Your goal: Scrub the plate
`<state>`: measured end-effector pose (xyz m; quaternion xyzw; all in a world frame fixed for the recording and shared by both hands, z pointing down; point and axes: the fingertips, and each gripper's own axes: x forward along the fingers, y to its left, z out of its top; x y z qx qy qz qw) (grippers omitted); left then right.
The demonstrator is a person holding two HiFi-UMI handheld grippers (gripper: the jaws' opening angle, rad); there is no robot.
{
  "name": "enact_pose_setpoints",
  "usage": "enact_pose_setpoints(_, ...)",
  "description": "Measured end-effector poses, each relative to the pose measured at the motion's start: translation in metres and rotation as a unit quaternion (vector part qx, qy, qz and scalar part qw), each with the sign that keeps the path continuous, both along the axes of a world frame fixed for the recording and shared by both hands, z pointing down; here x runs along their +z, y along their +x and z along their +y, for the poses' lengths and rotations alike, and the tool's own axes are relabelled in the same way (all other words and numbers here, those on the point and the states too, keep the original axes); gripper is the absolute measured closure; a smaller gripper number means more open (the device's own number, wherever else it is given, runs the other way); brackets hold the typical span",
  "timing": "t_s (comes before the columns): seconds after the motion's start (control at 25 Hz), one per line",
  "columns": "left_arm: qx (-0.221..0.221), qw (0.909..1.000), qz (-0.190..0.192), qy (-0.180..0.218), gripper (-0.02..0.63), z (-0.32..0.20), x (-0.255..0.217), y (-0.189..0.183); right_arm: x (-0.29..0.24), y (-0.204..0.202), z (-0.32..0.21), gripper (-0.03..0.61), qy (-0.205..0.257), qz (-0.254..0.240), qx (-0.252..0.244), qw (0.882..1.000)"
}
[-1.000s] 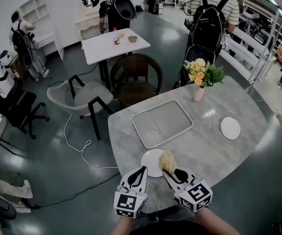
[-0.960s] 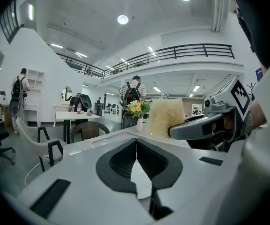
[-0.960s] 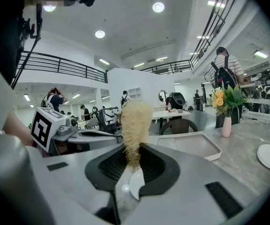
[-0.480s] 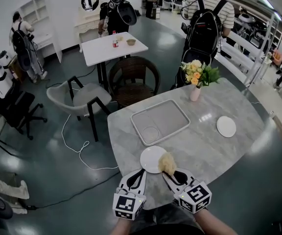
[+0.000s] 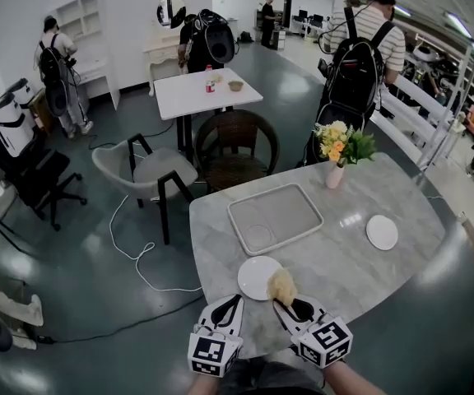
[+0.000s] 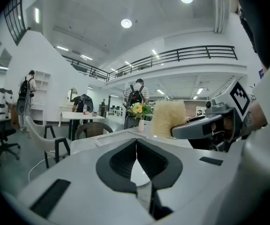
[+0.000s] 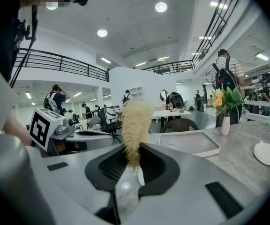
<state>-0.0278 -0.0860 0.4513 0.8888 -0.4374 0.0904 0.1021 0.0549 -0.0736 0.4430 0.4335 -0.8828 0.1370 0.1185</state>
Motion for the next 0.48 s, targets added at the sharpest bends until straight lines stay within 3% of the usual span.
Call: enact_pose_setpoints(0.48, -0.058, 0.9981, 0.021, -0.001, 0.603, 0.039, -0.012, 0.034, -0.002, 0.032, 0.042, 0.508, -0.01, 0.012, -0.038, 0.999)
